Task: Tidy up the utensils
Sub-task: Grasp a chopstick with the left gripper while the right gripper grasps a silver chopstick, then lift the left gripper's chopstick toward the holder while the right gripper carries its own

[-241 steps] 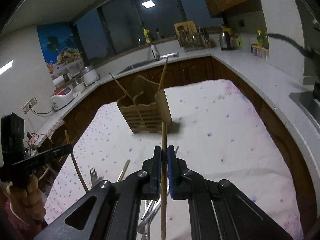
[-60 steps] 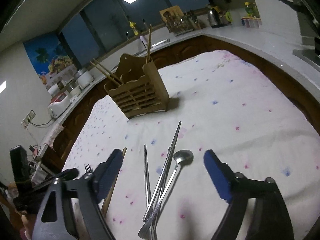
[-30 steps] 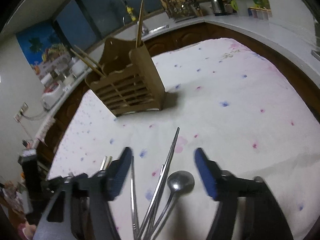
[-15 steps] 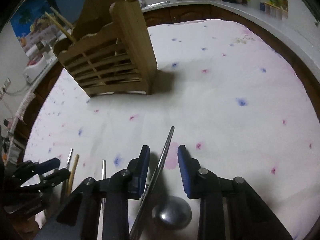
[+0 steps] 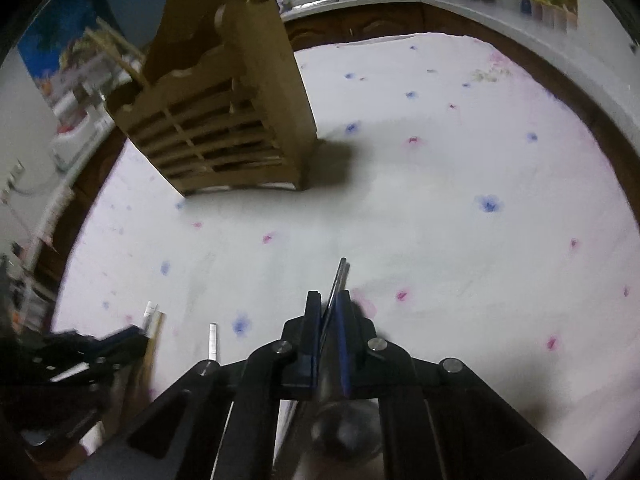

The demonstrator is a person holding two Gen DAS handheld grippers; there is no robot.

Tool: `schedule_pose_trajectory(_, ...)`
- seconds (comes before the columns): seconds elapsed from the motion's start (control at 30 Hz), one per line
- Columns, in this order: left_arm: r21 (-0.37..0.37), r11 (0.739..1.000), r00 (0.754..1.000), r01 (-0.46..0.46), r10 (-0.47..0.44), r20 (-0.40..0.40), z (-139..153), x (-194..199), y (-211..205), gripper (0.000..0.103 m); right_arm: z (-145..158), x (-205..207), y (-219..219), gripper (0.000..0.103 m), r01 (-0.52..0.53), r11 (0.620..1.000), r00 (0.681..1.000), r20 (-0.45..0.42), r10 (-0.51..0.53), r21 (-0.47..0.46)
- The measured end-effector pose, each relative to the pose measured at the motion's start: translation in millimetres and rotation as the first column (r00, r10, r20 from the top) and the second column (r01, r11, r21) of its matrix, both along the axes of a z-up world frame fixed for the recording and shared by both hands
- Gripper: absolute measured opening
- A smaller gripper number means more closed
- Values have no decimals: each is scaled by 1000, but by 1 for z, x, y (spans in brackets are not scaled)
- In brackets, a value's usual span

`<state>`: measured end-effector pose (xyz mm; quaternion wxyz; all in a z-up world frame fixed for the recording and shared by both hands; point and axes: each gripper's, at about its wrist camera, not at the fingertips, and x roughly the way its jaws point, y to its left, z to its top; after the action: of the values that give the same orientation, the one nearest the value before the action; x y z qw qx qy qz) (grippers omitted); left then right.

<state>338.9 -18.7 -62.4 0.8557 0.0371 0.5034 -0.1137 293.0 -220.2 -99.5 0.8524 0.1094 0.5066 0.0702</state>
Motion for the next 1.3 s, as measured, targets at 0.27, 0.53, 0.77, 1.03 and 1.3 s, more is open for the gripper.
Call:
schedule_pose_trajectory(0.27,-106,994,999,-21,24,22,16,-13,20,3,47,-22,-2,6,-6,995,994,111,-5,101)
schedule_pose_trajectory(0.53,-214,976,992,-33,57,109,60,-49,40,3,89,-54,-2,5,-31,990,977,214,0,139)
schedule_pose_trajectory(0.77,-289,957,971,-23,90,220,106,-101,63,3,125,-87,4,5,-58,989,948,317,12,136)
schedule_pose_trajectory(1.03,-338,941,939,-27,140,315,137,-153,86,3,160,-114,10,5,-75,993,911,412,29,96)
schedule_pose_trajectory(1.3,-391,919,896,-54,218,388,151,-181,103,3,173,-122,8,5,-66,992,896,445,13,104)
